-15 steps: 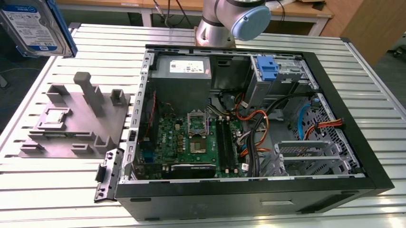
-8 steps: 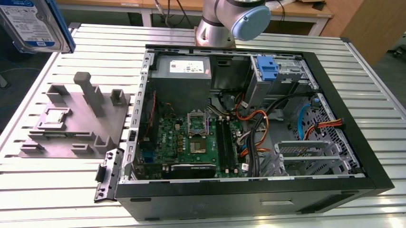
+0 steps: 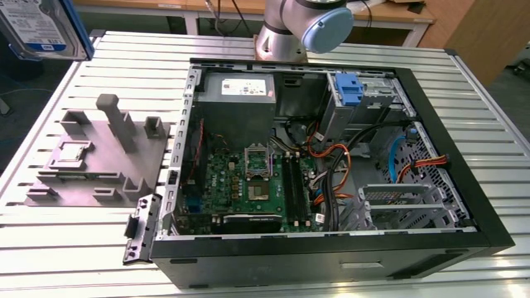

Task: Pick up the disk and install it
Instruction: 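Pick up the disk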

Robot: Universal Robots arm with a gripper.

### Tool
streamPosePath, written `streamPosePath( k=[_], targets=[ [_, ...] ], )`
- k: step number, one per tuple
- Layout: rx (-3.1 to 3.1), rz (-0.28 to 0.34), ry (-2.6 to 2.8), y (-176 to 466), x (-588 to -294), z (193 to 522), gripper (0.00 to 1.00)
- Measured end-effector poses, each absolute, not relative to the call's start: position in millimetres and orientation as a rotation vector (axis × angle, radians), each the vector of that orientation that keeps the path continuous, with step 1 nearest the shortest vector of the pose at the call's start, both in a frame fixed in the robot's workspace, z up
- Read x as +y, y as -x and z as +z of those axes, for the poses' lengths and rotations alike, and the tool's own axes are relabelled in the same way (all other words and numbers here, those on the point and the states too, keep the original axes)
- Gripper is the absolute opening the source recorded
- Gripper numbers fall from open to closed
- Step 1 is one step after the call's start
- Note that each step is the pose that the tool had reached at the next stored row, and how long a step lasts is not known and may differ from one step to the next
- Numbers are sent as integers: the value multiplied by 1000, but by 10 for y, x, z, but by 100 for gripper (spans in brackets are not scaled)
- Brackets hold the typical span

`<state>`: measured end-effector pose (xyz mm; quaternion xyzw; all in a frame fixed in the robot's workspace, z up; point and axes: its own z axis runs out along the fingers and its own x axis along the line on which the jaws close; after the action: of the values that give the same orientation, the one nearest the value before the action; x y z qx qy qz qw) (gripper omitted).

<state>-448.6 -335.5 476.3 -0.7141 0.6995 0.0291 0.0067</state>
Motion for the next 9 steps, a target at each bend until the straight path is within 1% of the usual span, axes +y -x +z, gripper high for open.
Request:
streamPosePath(
  k=[9],
  targets=[
    [2187,90,2233,4489,-3378,4869,37]
  ],
)
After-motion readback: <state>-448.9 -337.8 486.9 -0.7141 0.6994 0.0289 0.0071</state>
